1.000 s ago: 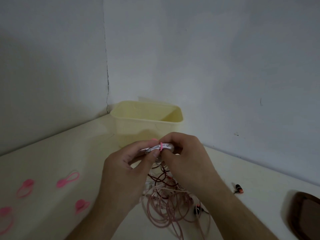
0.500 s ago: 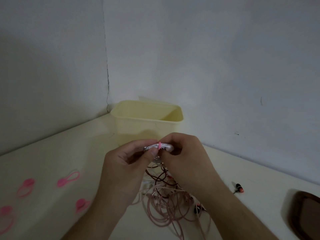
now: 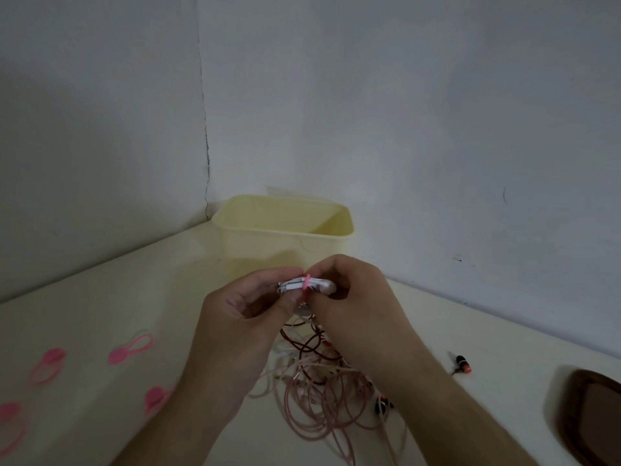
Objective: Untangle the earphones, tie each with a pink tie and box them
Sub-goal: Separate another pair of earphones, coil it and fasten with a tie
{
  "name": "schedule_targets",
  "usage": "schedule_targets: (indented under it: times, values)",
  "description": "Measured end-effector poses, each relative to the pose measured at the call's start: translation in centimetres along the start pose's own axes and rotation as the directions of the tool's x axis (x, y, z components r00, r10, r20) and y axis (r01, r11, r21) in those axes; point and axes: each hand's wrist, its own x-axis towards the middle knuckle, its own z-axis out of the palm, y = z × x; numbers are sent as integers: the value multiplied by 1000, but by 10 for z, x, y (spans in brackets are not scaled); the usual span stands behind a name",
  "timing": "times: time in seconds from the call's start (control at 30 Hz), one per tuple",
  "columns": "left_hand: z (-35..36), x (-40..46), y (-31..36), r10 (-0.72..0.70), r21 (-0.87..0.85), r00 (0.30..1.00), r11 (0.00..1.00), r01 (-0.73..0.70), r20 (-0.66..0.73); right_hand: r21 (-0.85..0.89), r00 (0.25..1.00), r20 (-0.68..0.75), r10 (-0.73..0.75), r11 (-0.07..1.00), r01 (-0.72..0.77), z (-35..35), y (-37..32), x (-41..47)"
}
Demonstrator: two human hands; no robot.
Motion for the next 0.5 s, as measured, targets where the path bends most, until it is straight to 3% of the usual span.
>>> schedule_targets:
  times: [0.27, 0.5]
  values:
    - [0, -1, 1, -39, 36, 998, 999, 40, -44, 51, 1000, -20, 9, 999, -8, 5, 0, -4]
    - [-1, 1, 4, -89, 15, 994, 996, 90, -60, -98, 963, -28, -268, 960, 264, 3, 1, -4]
